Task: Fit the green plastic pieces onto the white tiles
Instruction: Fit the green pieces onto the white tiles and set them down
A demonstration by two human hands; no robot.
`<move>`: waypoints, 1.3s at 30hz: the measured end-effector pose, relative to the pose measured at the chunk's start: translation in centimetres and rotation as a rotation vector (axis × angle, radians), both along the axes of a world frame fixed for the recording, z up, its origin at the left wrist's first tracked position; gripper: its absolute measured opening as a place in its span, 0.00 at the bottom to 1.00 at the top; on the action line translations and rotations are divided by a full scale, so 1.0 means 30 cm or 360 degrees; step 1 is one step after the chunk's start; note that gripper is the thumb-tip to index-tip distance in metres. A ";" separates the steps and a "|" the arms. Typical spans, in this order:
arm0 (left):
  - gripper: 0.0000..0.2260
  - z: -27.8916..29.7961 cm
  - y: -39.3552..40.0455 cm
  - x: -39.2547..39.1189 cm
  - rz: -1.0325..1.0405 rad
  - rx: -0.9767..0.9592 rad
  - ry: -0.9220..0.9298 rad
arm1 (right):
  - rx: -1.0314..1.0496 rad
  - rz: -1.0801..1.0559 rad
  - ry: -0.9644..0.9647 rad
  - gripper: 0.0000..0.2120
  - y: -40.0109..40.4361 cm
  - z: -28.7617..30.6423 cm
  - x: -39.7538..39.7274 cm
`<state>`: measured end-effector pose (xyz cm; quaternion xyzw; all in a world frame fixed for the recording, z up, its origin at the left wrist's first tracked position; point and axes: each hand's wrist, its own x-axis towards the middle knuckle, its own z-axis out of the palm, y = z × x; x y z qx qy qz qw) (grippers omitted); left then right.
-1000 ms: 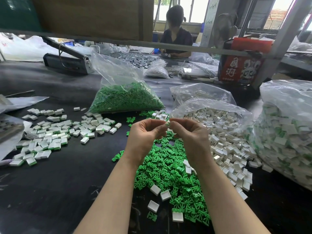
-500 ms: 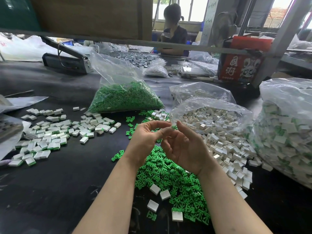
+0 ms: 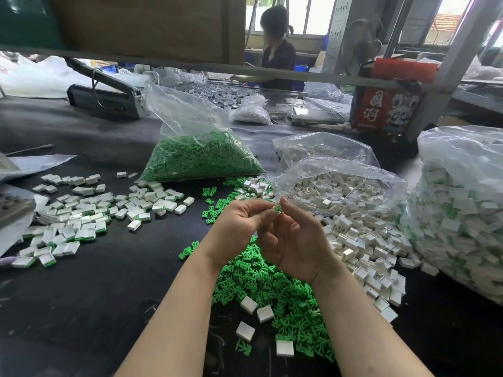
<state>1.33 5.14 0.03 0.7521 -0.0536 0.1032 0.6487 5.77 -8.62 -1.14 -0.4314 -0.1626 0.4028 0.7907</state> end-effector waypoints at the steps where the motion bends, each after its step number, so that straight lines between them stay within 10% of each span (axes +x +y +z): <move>1: 0.06 0.000 0.002 0.000 0.0006 0.0046 -0.0012 | -0.0023 0.0013 0.0003 0.18 0.001 -0.001 0.000; 39: 0.05 0.000 0.003 0.000 0.0095 -0.0013 -0.0031 | -0.0041 -0.0010 0.0093 0.18 0.008 0.004 0.002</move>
